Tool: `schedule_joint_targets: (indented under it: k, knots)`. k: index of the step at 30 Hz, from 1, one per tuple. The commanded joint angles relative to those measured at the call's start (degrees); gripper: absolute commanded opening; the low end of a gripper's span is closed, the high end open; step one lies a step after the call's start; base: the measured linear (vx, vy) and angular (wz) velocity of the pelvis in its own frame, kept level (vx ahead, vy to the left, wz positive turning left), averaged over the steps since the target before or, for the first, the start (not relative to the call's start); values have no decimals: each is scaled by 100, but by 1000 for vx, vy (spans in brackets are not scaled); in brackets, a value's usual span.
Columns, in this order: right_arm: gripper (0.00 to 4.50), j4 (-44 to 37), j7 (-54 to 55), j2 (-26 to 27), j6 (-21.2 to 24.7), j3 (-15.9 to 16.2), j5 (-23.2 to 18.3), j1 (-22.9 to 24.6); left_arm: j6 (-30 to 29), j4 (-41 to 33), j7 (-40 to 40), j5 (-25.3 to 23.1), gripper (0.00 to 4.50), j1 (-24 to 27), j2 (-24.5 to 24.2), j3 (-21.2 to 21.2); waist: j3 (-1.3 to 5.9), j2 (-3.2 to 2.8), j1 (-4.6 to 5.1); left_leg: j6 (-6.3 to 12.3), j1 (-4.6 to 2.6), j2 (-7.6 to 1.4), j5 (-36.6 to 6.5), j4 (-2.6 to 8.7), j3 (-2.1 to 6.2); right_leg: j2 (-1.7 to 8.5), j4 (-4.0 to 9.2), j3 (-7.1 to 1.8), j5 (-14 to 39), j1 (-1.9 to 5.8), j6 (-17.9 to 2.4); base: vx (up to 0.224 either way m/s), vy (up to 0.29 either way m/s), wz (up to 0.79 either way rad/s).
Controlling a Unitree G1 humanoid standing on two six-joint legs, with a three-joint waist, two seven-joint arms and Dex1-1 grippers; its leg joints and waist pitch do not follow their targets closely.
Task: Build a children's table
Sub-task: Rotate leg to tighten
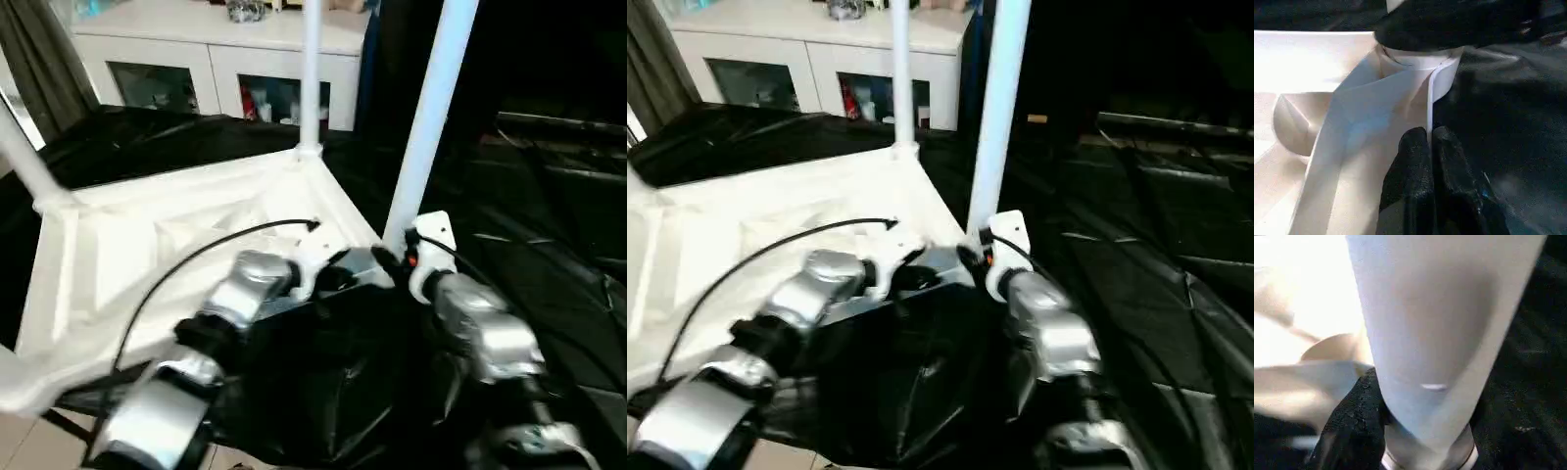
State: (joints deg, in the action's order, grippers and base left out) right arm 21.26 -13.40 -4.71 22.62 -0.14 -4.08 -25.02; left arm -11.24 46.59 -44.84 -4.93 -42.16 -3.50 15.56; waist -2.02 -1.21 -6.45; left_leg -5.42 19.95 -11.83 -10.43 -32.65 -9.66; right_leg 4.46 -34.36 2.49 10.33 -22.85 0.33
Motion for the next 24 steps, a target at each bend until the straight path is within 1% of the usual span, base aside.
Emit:
schedule_joint_targets:
  k: [1, 2, 3, 4, 5, 6, 7, 8, 9, 10, 11, 12, 13, 14, 15, 16, 17, 18, 19, 20, 21, 22, 23, 24]
  knots:
    - [195, 443, 8, 266, 158, 243, -17, 81, 90, 91, 77, 20, 0, -77, 329, 121, 270, 8, 4, -131, 16, -36, -1596, 426, 21, 295, 509, -177, 1790, 234, -804, 0, 0, 0]
    - [195, 437, -26, 267, 138, 277, 3, 64, 106, 103, 62, 20, 0, -83, 337, 132, 275, 9, -1, -115, 16, -36, -1592, 424, 21, 293, 503, -176, 1747, 242, -804, 0, 0, 0]
    - [195, 435, -41, 259, 121, 291, 19, 40, 149, 122, 13, 20, 0, -94, 330, 153, 274, -12, 4, -103, 17, -41, -1596, 428, 22, 293, 500, -180, 1661, 242, -820, 0, 0, 0]
    - [195, 445, -109, 232, 74, 275, -12, 13, 236, 166, -52, 10, 0, -113, 302, 173, 272, -5, 7, -92, 17, -37, -1617, 429, 19, 289, 499, -178, 1644, 246, -832, 0, 0, 0]
    - [195, 445, -109, 232, 74, 275, -12, 13, 236, 166, -52, 10, 0, -113, 302, 173, 278, -21, 5, -88, 14, -36, -1618, 428, 21, 292, 496, -178, 1629, 247, -838, 0, 0, 0]
    - [195, 410, -270, 123, -2, 335, 18, 27, 354, 212, -142, -9, 0, -131, 233, 181, 273, -62, 4, -92, 13, -38, -1656, 432, 23, 296, 503, -179, 1645, 243, -840, 0, 0, 0]
    - [195, 403, -365, 62, -73, 380, 58, 34, 447, 264, -190, -30, 0, -149, 189, 178, 274, -46, 17, -90, 5, -39, -1723, 432, 18, 292, 521, -174, 1679, 246, -833, 0, 0, 0]
    - [195, 306, -620, -42, -70, 387, -19, 75, 523, 321, -263, -42, 0, -172, 114, 166, 280, -102, 16, -100, 4, -39, -1718, 432, 27, 290, 506, -175, 1635, 254, -841, 0, 0, 0]
    - [230, 250, -770, -95, -66, 383, -70, 99, 569, 360, -307, -53, 0, -186, 67, 152, 281, -75, 22, -72, 17, -35, -1682, 427, 23, 286, 504, -175, 1533, 272, -854, 0, 0, 0]
    - [250, 26, -1040, -266, 50, 317, -219, 184, 801, 467, -465, -66, 0, -214, -46, 142, 287, -84, 21, -28, 23, -32, -1595, 414, 15, 278, 502, -178, 1369, 287, -882, 0, 0, 0]
    - [266, -38, -1110, -323, 61, 328, -228, 215, 846, 504, -497, -73, 0, -219, -80, 136, 297, -74, 13, 4, 30, -30, -1508, 400, 12, 276, 483, -182, 1223, 300, -905, 0, 0, 0]
    - [269, -208, -1301, -479, 83, 406, -218, 300, 901, 555, -518, -101, 0, -236, -127, 142, 312, -121, 10, 36, 22, -41, -1381, 381, 4, 282, 460, -187, 964, 288, -985, 0, 0, 0]
    - [273, -208, -1301, -479, 83, 406, -218, 300, 901, 555, -518, -101, 0, -236, -127, 142, 333, -96, 1, 77, 34, -33, -1189, 357, 0, 274, 422, -179, 657, 326, -1058, 0, 0, 0]
    - [273, -433, -1515, -693, 60, 519, -165, 422, 973, 603, -562, -121, 0, -253, -178, 145, 333, -86, 3, 109, 40, -29, -1107, 345, -10, 269, 410, -180, 527, 322, -1104, 0, 0, 0]
    - [273, -541, -1606, -795, 52, 558, -143, 483, 1000, 629, -581, -124, 0, -262, -199, 138, 336, -103, -29, 152, 33, -32, -1007, 331, -16, 271, 407, -175, 406, 326, -1135, 0, 0, 0]
    - [273, -1001, -2038, -1200, 129, 546, -277, 747, 1081, 695, -637, -108, 0, -299, -244, 102, 331, -104, -35, 189, 44, -34, -978, 331, -17, 277, 400, -170, 392, 340, -1158, 0, 0, 0]
    - [273, -1001, -2038, -1200, 129, 546, -277, 747, 1081, 695, -637, -108, 0, -299, -244, 102, 320, -95, -47, 199, 47, -29, -982, 330, -18, 269, 415, -168, 454, 357, -1127, 0, 0, 0]
    - [273, -1372, -2453, -1512, 190, 511, -450, 976, 1152, 757, -669, -96, 0, -325, -268, 77, 310, -99, -56, 229, 46, -34, -1065, 336, -23, 283, 434, -170, 674, 347, -1095, 0, 0, 0]
    - [273, -1485, -2590, -1605, 199, 506, -496, 1048, 1192, 794, -686, -95, 0, -336, -275, 67, 307, -99, -85, 265, 34, -44, -1151, 338, -20, 281, 456, -173, 882, 354, -1028, 0, 0, 0]
    - [273, -1740, -2863, -1865, 214, 465, -593, 1246, 1252, 816, -706, -79, 0, -335, -286, 44, 297, -78, -75, 285, 51, -47, -1194, 348, -18, 287, 466, -172, 980, 352, -1009, 0, 0, 0]
    - [273, -2026, -3169, -2182, 257, 382, -707, 1483, 1331, 837, -713, -63, 0, -329, -301, 18, 291, -73, -86, 304, 49, -50, -1270, 354, -14, 293, 495, -165, 1254, 350, -929, 0, 0, 0]
    - [273, -2114, -3266, -2288, 268, 341, -741, 1565, 1377, 843, -722, -58, 0, -325, -306, 12, 279, -54, -97, 326, 60, -49, -1295, 360, -8, 293, 520, -163, 1482, 350, -853, 0, 0, 0]
    - [273, -2248, -3441, -2469, 297, 240, -825, 1700, 1481, 832, -739, -39, 0, -306, -313, -4, 277, -27, -94, 342, 65, -50, -1286, 360, -12, 297, 533, -169, 1576, 346, -814, 0, 0, 0]
    - [273, -2321, -3549, -2593, 370, 151, -913, 1783, 1572, 819, -697, -7, 0, -288, -308, -47, 272, -28, -97, 357, 80, -43, -1265, 362, -5, 298, 541, -167, 1748, 341, -766, 0, 0, 0]
